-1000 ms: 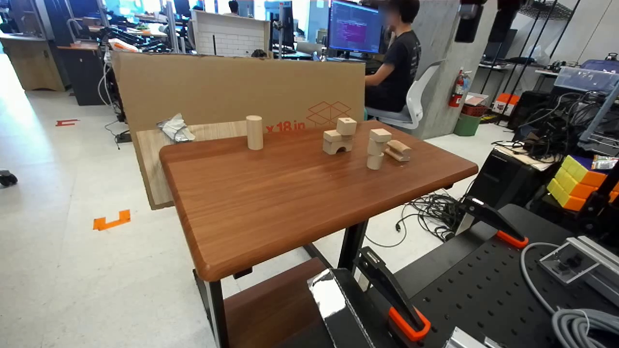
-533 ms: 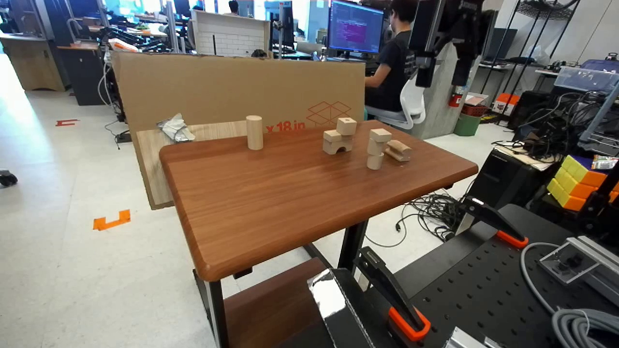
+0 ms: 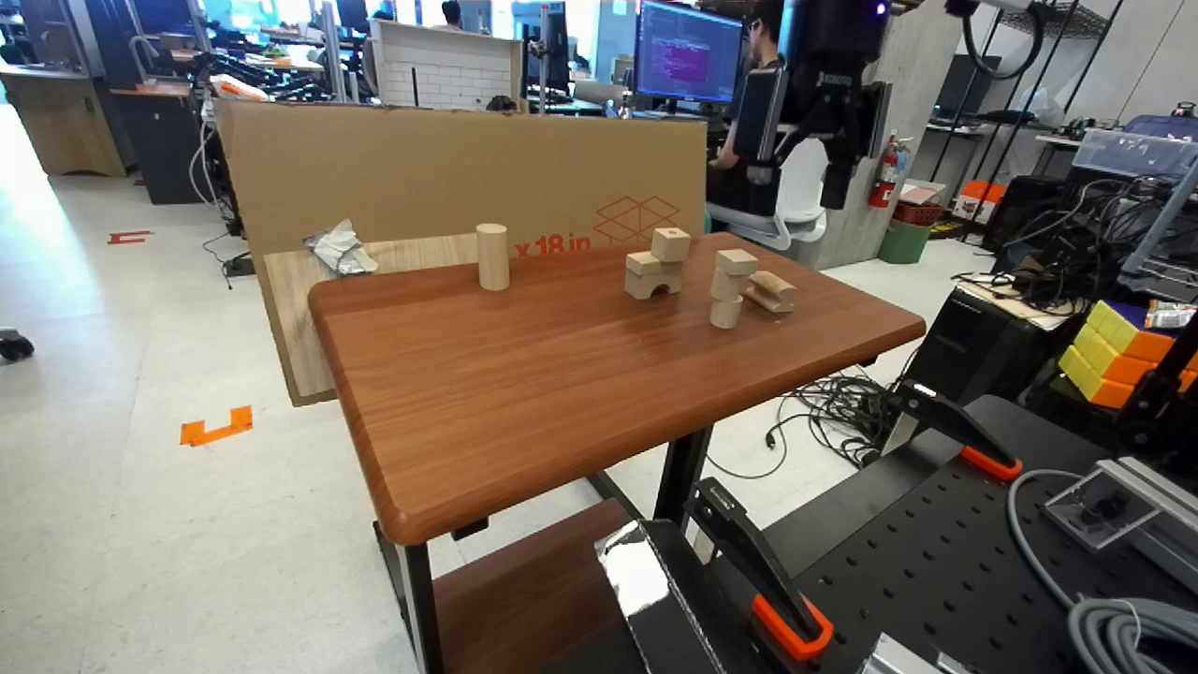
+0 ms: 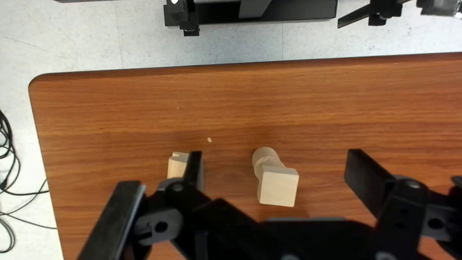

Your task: Move the square blocks from the front stacked blocks to the back stacked blocks

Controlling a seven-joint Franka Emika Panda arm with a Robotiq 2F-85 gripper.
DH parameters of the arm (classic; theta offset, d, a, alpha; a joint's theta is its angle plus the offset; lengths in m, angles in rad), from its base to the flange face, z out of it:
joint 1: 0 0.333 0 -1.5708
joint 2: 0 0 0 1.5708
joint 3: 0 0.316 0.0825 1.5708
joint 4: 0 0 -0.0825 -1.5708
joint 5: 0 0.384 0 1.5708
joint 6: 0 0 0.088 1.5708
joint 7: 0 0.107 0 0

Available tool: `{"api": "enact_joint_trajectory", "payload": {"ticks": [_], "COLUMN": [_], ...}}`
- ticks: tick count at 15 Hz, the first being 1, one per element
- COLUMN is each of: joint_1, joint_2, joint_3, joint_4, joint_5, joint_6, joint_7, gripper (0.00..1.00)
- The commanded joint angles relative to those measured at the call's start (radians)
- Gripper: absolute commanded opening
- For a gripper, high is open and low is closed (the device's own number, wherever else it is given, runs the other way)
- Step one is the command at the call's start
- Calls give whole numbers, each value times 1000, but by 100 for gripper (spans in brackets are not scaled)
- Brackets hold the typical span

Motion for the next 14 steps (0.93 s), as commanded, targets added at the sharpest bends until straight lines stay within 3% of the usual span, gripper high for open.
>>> {"api": "enact_joint_trajectory", "payload": {"ticks": [1,11,12,14], "joint_1": [8,33,35,37], "joint_2": [77,211,220,235], "joint_3": [7,-2,-2,-1], "joint_4": [53,150,156,168], "joint_5": [-16,-76,-79,-82], "joint_6": [24,20,21,17], "joint_7": [40,128,130,131], "gripper": [100,100,78,66]}}
